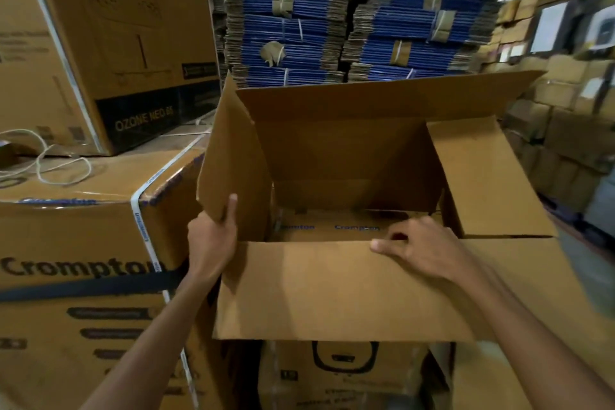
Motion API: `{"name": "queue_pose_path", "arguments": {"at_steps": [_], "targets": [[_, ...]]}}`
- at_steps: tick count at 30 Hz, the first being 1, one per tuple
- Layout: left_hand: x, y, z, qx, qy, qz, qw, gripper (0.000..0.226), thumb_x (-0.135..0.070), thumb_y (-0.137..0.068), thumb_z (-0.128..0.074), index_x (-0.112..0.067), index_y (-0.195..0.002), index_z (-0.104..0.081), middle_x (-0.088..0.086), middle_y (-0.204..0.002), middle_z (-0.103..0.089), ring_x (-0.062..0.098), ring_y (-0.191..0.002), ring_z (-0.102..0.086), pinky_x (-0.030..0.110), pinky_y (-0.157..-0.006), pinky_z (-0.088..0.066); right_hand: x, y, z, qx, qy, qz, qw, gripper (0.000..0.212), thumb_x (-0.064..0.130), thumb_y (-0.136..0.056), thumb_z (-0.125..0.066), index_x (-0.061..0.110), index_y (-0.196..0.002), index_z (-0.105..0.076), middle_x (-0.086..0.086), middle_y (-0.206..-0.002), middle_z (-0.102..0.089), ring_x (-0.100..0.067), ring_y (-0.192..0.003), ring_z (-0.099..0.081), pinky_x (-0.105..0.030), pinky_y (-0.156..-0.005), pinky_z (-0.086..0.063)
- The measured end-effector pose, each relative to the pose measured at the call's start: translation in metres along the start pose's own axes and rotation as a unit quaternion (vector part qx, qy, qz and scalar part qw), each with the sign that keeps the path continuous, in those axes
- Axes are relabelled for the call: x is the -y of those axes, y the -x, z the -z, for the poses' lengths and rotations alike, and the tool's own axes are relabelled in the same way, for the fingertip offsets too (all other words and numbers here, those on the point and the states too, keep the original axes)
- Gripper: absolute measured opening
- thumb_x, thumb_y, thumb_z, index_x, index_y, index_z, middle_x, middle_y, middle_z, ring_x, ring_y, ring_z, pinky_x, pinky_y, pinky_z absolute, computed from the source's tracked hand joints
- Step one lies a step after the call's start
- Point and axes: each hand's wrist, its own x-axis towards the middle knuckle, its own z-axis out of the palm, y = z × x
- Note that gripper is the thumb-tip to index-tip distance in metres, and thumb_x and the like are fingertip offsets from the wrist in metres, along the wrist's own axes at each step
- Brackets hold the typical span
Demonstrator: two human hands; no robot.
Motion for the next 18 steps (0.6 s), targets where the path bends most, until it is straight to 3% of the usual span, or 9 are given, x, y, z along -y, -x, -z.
{"name": "queue_pose_path", "arguments": {"at_steps": [4,7,11,15,18], "targets": [[0.007,-0.010,-0.004,0.032,-0.027,-0.030,0.999,0.047,-0.047,-0.104,-0.043,-0.010,-0.077,-0.052,0.012,-0.066,-0.059,0.024,-0.051,-0.052,0.030,-0.055,-0.042,-0.014,-0.004,0.022,-0.033,0.066,-0.049,0.996,0.057,0.066,-0.099,-0.040,0.017,-0.097,-0.070,0.001,-0.082,-0.065,-0.015,-0.082,-0.067,-0.034,-0.080,-0.054],[0.009,-0.014,-0.007,0.046,-0.049,-0.056,0.996,0.046,-0.041,-0.106,-0.041,-0.008,-0.076,-0.051,0.013,-0.065,-0.057,0.024,-0.049,-0.051,0.027,-0.052,-0.040,-0.014,-0.005,0.034,-0.041,0.194,-0.052,0.979,0.053,0.057,-0.103,-0.042,0.012,-0.081,-0.059,-0.003,-0.096,-0.064,-0.022,-0.101,-0.062,-0.038,-0.089,-0.049],[0.013,-0.020,-0.010,0.051,-0.063,-0.073,0.994,0.044,-0.039,-0.107,-0.040,-0.008,-0.078,-0.051,0.015,-0.065,-0.057,0.025,-0.048,-0.051,0.027,-0.050,-0.041,-0.014,-0.001,0.069,-0.084,0.232,-0.129,0.960,0.029,0.038,-0.101,-0.054,0.012,-0.098,-0.068,-0.006,-0.096,-0.060,-0.025,-0.105,-0.058,-0.039,-0.092,-0.047],[0.010,-0.019,-0.012,0.037,-0.085,-0.078,0.993,0.051,-0.039,-0.107,-0.041,-0.005,-0.070,-0.049,0.016,-0.061,-0.056,0.029,-0.048,-0.054,0.030,-0.050,-0.043,-0.045,0.006,0.098,-0.152,0.284,-0.224,0.920,0.028,0.044,-0.094,-0.061,0.017,-0.087,-0.068,-0.013,-0.114,-0.070,-0.033,-0.126,-0.054,-0.048,-0.113,-0.030],[0.008,-0.018,-0.013,0.034,-0.082,-0.086,0.992,0.051,-0.037,-0.107,-0.042,-0.005,-0.068,-0.048,0.019,-0.062,-0.056,0.032,-0.050,-0.057,0.036,-0.052,-0.047,-0.084,0.004,0.100,-0.153,0.250,-0.264,0.919,0.034,0.045,-0.093,-0.062,0.015,-0.107,-0.068,-0.015,-0.125,-0.066,-0.036,-0.128,-0.050,-0.050,-0.115,-0.029]]}}
